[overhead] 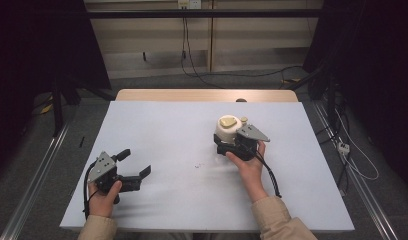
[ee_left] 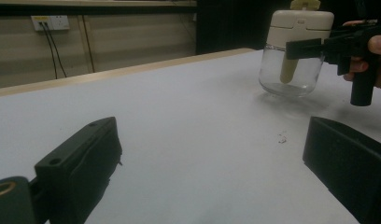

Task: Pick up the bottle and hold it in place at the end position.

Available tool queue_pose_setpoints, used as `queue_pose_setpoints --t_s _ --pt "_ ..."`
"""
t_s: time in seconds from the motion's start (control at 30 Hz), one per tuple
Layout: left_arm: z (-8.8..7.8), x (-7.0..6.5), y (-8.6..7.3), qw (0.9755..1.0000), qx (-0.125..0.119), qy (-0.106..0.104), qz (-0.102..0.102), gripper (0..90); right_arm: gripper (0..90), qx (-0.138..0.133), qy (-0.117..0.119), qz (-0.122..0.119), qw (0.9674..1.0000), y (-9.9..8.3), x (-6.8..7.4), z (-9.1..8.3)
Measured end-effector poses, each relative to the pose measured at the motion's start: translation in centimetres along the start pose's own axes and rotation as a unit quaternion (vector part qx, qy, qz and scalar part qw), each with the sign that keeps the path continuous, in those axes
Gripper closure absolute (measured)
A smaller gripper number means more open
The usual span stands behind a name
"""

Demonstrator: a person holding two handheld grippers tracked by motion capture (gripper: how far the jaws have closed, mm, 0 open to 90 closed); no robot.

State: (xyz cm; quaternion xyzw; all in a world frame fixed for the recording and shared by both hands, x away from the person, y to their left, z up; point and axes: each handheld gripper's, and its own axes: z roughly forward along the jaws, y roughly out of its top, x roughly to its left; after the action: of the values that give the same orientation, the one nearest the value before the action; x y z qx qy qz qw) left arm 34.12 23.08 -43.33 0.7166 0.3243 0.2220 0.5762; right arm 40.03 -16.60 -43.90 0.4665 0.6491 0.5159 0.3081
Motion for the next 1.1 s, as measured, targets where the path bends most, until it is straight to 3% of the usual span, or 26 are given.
queue_pose_setpoints --t_s 1.1 --pt "0.0 0.0 -0.1 1.0000 0.003 -0.002 0.002 3.8 5.8 0.001 0.016 -0.015 0.9998 0.3 1.4 1.8"
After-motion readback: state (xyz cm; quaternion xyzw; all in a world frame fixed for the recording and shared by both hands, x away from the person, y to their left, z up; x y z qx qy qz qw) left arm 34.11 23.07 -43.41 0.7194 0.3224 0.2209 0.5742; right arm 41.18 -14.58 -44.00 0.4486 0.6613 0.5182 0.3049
